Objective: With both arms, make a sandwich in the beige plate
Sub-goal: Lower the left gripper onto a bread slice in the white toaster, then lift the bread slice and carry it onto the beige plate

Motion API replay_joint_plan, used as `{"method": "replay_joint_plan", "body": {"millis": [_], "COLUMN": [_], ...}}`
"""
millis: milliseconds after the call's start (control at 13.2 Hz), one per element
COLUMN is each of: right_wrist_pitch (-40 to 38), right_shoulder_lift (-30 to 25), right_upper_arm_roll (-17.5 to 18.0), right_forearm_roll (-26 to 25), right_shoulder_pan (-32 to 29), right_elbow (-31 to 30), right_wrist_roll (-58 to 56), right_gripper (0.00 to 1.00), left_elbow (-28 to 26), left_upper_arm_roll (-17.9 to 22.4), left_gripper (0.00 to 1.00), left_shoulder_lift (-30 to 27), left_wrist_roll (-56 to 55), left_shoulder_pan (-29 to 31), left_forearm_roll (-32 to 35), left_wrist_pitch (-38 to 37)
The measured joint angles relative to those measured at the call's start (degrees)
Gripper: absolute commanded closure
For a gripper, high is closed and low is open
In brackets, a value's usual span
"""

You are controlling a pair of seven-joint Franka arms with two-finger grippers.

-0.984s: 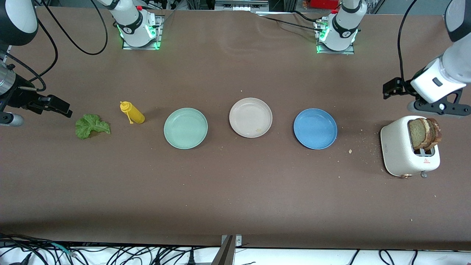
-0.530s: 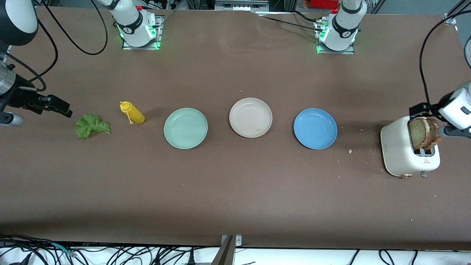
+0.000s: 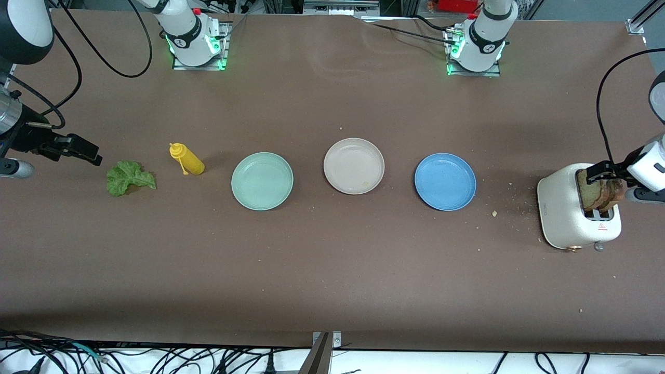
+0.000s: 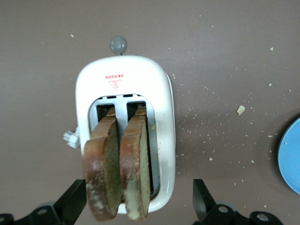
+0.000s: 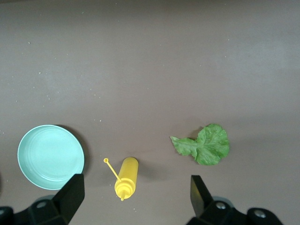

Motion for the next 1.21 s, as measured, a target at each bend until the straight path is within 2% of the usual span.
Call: {"method": "replay_joint_plan", "body": {"millis": [378, 605, 681, 757, 832, 908, 1211], "right_wrist_pitch": [0.0, 0.0, 0.0, 0.0, 0.0, 0.0, 0.0], "right_shoulder_lift": [0.0, 0.0, 0.0, 0.0, 0.0, 0.0, 0.0], "right_upper_arm_roll": [0.0, 0.0, 0.0, 0.0, 0.0, 0.0, 0.0], "right_forearm_roll": [0.0, 0.0, 0.0, 0.0, 0.0, 0.0, 0.0], "right_shoulder_pan": [0.0, 0.0, 0.0, 0.0, 0.0, 0.0, 0.0], "right_elbow": [0.0, 0.0, 0.0, 0.0, 0.0, 0.0, 0.0], "right_wrist_roll": [0.0, 0.0, 0.0, 0.0, 0.0, 0.0, 0.0], "right_gripper": [0.00, 0.00, 0.00, 0.00, 0.00, 0.00, 0.00], "left_elbow": [-2.6, -3.5, -4.3, -5.2, -5.9, -6.4, -6.7], "left_upper_arm_roll": [-0.2, -0.2, -0.2, -0.2, -0.2, -0.1, -0.1], "left_gripper": [0.03, 0.12, 0.23, 0.44, 0.75, 1.00, 1.00], "left_shoulder_lift": [-1.0, -1.3, -1.3, -1.3, -1.3, -1.3, -1.4], "left_wrist_roll": [-0.1, -0.1, -0.1, -0.1, -0.1, -0.1, 0.5], "left_shoulder_pan": [0.1, 0.1, 0.1, 0.4, 0.7, 1.1, 2.3], "left_forearm_roll": [-1.1, -2.5, -2.6, -2.6, -2.6, -2.6, -2.6], "left_wrist_pitch": [2.1, 2.5, 3.5, 4.3, 4.7, 4.9, 4.8]}}
